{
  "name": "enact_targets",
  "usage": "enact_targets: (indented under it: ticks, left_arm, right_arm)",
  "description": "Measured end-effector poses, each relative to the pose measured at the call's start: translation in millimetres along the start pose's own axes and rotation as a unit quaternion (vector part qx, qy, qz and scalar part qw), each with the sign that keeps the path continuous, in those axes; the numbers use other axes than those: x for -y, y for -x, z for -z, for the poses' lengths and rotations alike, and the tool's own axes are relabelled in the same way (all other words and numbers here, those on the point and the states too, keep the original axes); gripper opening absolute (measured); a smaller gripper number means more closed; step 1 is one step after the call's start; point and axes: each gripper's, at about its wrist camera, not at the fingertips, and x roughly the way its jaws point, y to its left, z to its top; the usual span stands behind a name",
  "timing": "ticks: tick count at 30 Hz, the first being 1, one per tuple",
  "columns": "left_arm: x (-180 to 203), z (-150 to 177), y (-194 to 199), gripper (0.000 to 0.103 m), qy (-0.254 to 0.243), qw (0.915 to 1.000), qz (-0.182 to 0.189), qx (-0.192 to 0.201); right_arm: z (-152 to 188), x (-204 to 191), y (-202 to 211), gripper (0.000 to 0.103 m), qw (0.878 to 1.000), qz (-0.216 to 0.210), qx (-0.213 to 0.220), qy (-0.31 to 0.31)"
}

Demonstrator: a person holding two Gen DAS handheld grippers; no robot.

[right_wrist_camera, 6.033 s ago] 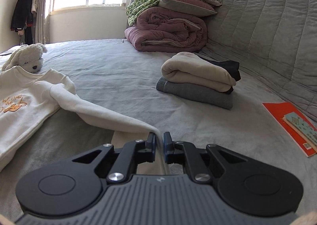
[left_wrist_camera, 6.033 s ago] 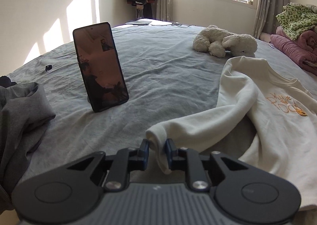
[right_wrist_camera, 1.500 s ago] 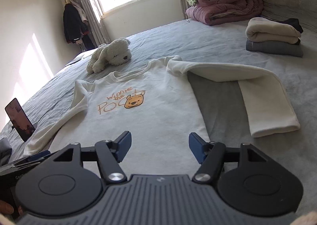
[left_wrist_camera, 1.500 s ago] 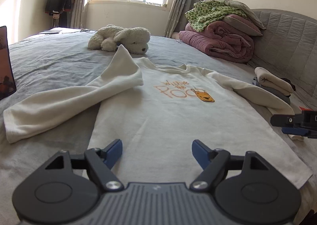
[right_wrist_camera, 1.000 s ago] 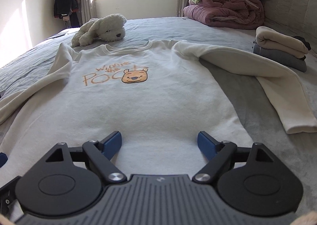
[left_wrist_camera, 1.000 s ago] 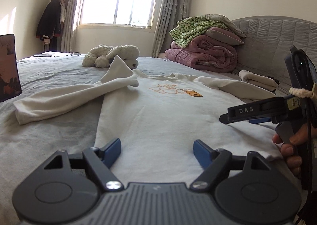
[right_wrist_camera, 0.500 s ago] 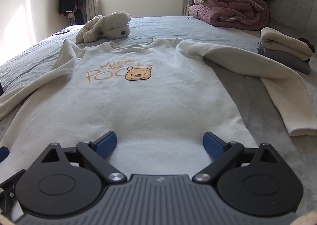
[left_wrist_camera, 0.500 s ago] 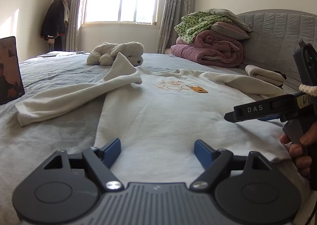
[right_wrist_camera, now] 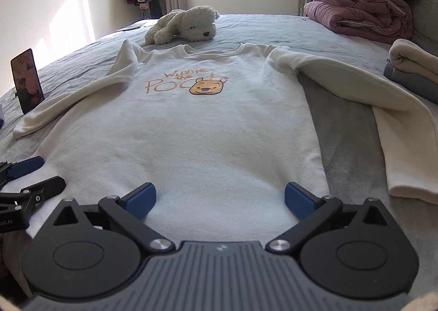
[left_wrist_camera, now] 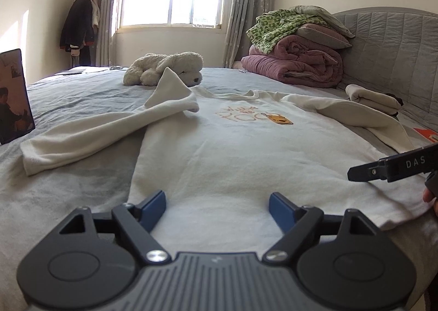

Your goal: Fold clothes

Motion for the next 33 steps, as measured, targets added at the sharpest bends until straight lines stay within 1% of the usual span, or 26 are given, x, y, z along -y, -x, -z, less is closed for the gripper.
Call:
enact_targets:
  ticks: [3, 6, 9, 11, 12, 13, 14, 15, 17, 18, 19, 23, 25, 28, 31, 33]
  left_arm:
    - [4, 0, 0, 0.086, -0.010, 0.9999, -0.012, 0.000]
    - [9, -1, 2, 0.088, -0.020, 0.9994, -0.029, -0.002]
    - [11, -9, 0, 0.094, -0.025, 0.9986, -0.040, -0.023]
    - [9, -26, -7, 0.099, -0.022, 0.9968, -0.038, -0.067]
    - [8, -34, -11, 0.100, -0.020, 0.9950, -0.037, -0.090]
    - [8, -44, -14, 0.100, -0.021, 0.9930, -0.041, -0.109]
    - [10, -54, -16, 0.100, -0.023, 0.9912, -0.054, -0.119]
    - [12, -65, -18, 0.100, -0.025, 0.9898, -0.067, -0.124]
    - [18, -83, -18, 0.100, -0.029, 0.9906, -0.084, -0.104]
    - [22, -94, -21, 0.100, -0.029, 0.9915, -0.084, -0.096]
    - [27, -102, -25, 0.100, -0.026, 0.9922, -0.080, -0.092]
    - [52, -126, -56, 0.100, -0.010, 0.9944, -0.049, -0.094]
    - [69, -131, -76, 0.100, -0.010, 0.9944, -0.031, -0.100]
    - [87, -123, -96, 0.100, -0.020, 0.9956, -0.009, -0.091]
    - [96, -106, -107, 0.100, -0.037, 0.9972, 0.006, -0.065]
    - [102, -103, -118, 0.100, -0.051, 0.9955, 0.003, -0.080]
  right_arm:
    - [-6, -3, -3, 0.103, 1.000, 0.008, -0.019, -0.001]
    - [-13, -4, -6, 0.103, 0.999, 0.014, -0.046, -0.006]
    - [-18, 0, -5, 0.103, 0.998, 0.004, -0.067, -0.011]
    - [-20, 7, -3, 0.103, 0.997, -0.012, -0.075, -0.020]
    - [-21, 12, 0, 0.103, 0.996, -0.023, -0.078, -0.029]
    - [-22, 18, 3, 0.103, 0.996, -0.031, -0.079, -0.040]
    - [-23, 23, 7, 0.103, 0.995, -0.036, -0.080, -0.050]
    - [-23, 29, 12, 0.103, 0.994, -0.036, -0.078, -0.062]
    - [-21, 45, 22, 0.102, 0.992, -0.046, -0.072, -0.092]
    - [-19, 54, 29, 0.102, 0.990, -0.052, -0.069, -0.109]
    - [-17, 65, 38, 0.102, 0.989, -0.044, -0.060, -0.131]
    - [-8, 100, 62, 0.103, 0.986, 0.020, -0.026, -0.166]
    - [-3, 119, 71, 0.103, 0.982, 0.063, -0.001, -0.180]
    - [3, 133, 77, 0.101, 0.978, 0.104, 0.023, -0.182]
    - [7, 138, 75, 0.098, 0.977, 0.138, 0.041, -0.160]
    - [6, 141, 67, 0.094, 0.977, 0.158, 0.035, -0.141]
